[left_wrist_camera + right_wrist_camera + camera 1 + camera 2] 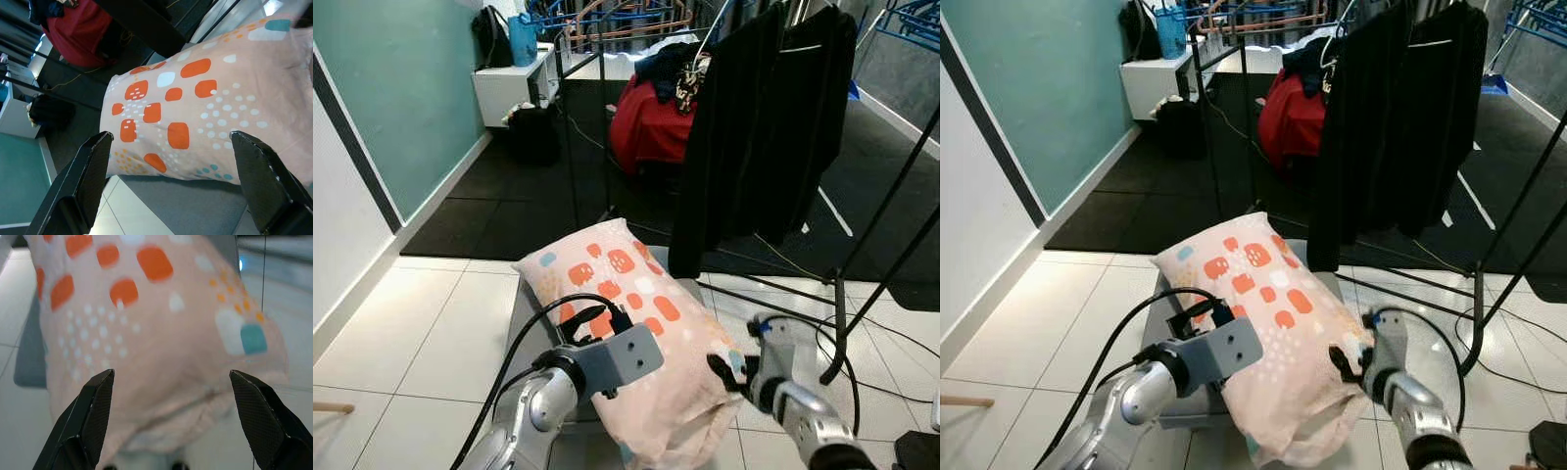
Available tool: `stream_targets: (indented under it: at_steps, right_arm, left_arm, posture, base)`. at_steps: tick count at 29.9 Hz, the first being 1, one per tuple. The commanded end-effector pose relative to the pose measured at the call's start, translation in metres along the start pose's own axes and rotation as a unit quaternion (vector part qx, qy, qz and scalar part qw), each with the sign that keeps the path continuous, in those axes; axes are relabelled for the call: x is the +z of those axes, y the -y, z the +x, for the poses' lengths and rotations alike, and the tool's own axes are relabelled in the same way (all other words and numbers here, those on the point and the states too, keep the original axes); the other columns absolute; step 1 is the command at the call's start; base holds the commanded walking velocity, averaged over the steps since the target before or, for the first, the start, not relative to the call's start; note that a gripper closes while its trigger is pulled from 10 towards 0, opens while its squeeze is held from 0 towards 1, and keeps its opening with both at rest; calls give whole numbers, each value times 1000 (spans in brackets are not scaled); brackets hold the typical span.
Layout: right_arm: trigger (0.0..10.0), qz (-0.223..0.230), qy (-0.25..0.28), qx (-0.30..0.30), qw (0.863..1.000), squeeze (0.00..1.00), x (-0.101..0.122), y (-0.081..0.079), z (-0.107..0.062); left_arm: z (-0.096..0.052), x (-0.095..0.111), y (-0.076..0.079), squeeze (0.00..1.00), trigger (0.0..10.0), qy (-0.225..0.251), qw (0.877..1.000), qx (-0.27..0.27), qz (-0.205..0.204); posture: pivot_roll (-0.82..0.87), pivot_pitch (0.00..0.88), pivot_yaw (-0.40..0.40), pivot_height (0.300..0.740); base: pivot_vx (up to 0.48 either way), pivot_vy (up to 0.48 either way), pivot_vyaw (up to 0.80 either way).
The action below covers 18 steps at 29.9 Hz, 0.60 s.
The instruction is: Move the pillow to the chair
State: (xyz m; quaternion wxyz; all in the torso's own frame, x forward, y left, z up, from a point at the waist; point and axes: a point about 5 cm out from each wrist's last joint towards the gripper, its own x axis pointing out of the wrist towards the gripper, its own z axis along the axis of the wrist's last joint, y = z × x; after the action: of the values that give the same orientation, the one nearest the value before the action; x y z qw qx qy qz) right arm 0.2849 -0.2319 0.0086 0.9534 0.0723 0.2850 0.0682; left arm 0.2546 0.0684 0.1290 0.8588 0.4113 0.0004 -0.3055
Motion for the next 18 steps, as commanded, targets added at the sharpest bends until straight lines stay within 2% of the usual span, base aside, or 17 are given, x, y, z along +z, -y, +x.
stream_targets:
  at_steps: [1, 4, 5, 18]
  right_arm:
    - [10000, 5, -11, -7, 1000, 0, -10, 3, -3]
    - [10000, 7, -18, -7, 1000, 0, -17, 3, -5]
    - [10000, 7, -31, -13, 999, 0, -29, 5, -9]
    - [10000, 18, -20, -13, 1000, 0, -27, 7, -10]
  left_arm:
    - [-2, -2, 1, 0, 10000, -7, 1000, -5, 1]
    - [-3, -2, 2, 0, 10000, -7, 1000, -5, 1]
    - [-4, -2, 3, 0, 10000, -7, 1000, -5, 2]
    - [-6, -3, 3, 0, 10000, -8, 1000, -6, 0]
  posture:
    - [-132, 83, -4, 740]
    - [-130, 74, -1, 740]
    - [-126, 65, -2, 740]
    - [-128, 61, 1, 740]
  base:
    - [0, 0, 0]
    - [0, 0, 0]
    - [0, 0, 0]
    - [0, 0, 0]
